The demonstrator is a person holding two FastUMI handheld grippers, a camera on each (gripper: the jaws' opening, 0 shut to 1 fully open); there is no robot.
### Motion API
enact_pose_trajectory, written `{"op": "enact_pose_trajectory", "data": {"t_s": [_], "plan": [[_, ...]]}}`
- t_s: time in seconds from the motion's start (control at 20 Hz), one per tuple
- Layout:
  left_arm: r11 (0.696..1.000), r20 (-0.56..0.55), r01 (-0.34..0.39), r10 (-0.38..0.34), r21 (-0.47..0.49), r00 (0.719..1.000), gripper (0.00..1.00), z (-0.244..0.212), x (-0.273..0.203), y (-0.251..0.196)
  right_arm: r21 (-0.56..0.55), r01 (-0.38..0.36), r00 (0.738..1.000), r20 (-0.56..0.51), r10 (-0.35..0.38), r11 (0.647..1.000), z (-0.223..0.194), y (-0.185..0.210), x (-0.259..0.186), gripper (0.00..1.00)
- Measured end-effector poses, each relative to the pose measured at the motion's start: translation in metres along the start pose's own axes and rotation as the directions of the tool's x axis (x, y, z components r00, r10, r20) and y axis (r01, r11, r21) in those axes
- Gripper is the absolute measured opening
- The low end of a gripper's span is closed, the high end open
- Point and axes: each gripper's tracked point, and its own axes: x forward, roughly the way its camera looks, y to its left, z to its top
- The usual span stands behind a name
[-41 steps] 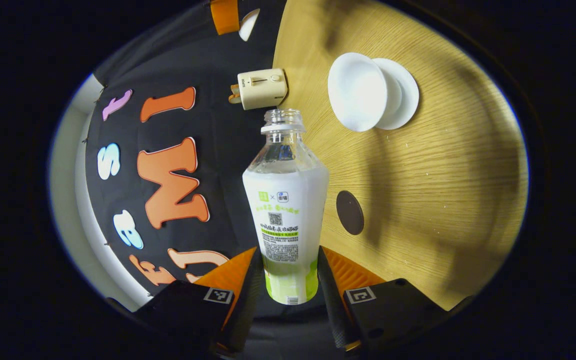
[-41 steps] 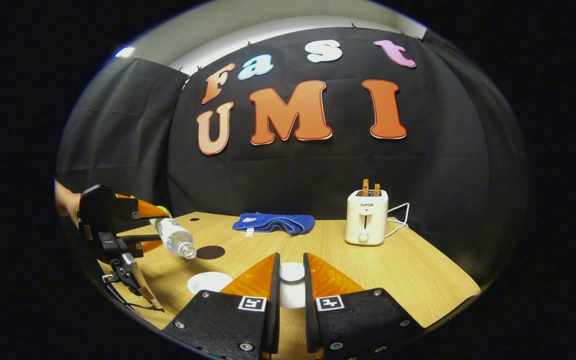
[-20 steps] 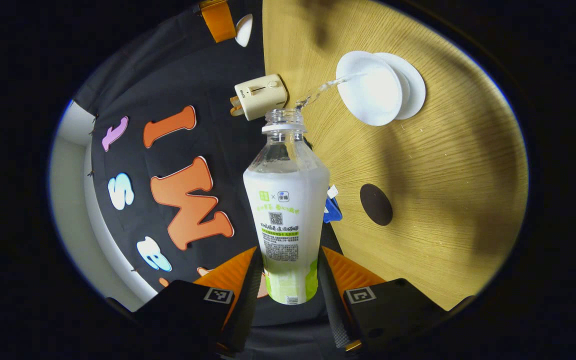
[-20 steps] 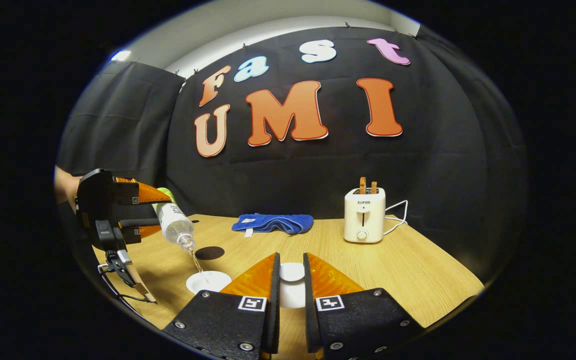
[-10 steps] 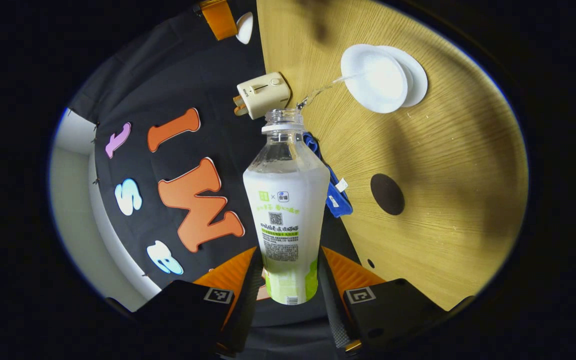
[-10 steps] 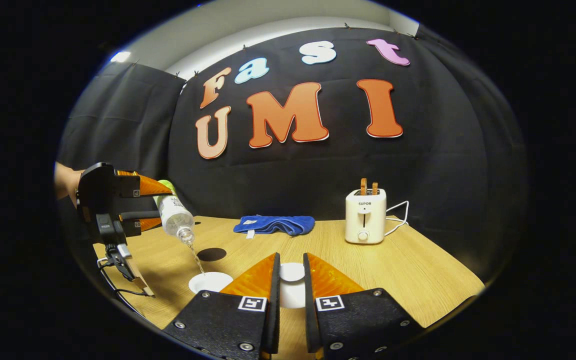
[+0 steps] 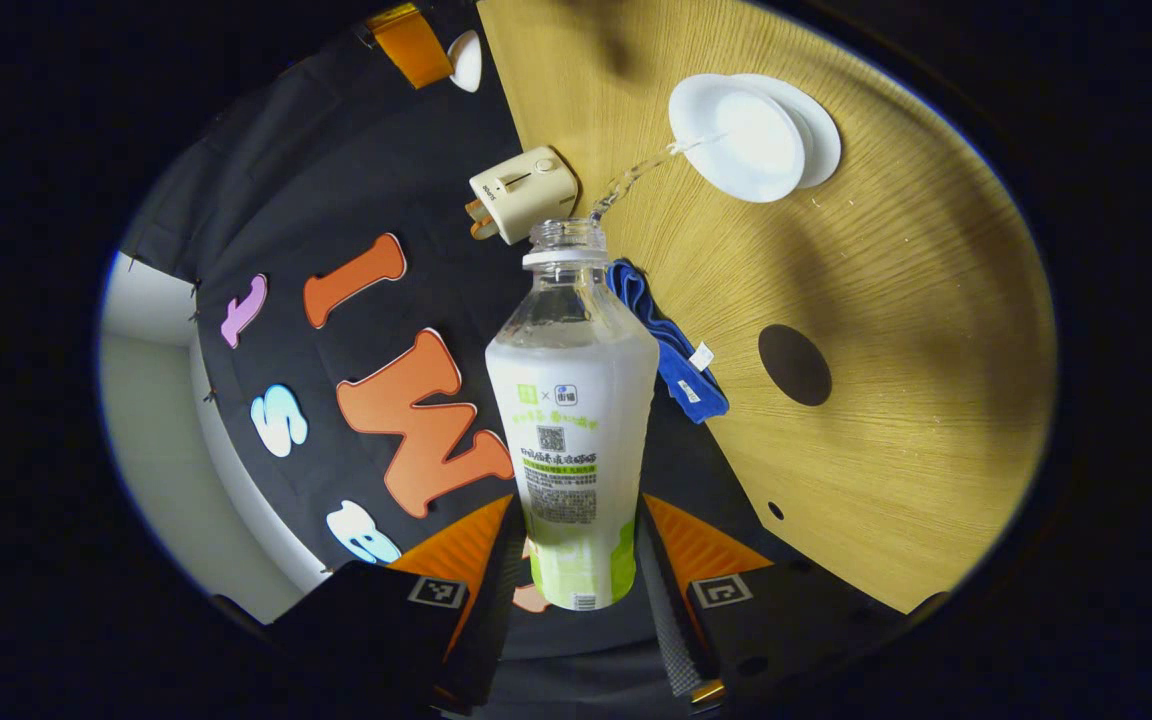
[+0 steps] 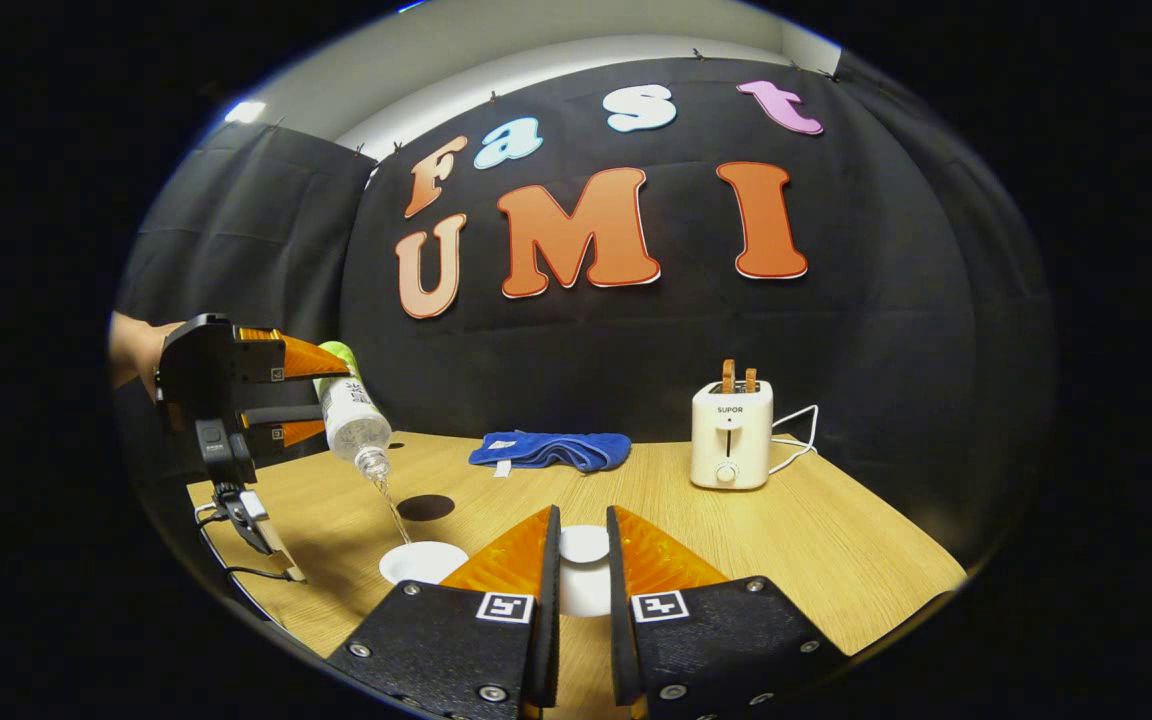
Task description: Open the teacup lid with one hand, grasp the water bottle and pour water into the teacup with the other hand; after pouring, place the water bottle on the coaster and then close the teacup lid.
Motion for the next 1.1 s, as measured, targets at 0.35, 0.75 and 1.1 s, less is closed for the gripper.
{"op": "enact_pose_trajectory", "data": {"t_s": [0.35,0.75,1.1], "plan": [[0.998,0.020,-0.011,0.010,0.066,1.000,0.69,0.012,0.001,-0.003,-0.008,0.003,1.000,-0.001,-0.003,1.000,-0.002,-0.003,-0.004,0.22],[0.995,0.076,-0.014,0.006,0.101,0.997,0.65,0.043,0.002,-0.015,-0.018,0.006,1.000,-0.013,-0.006,1.000,-0.005,-0.002,-0.007,0.22],[0.999,0.089,0.035,-0.032,-0.034,0.996,0.65,0.045,0.002,-0.029,-0.015,-0.009,1.000,-0.013,0.008,1.000,-0.004,0.006,-0.006,0.22]]}}
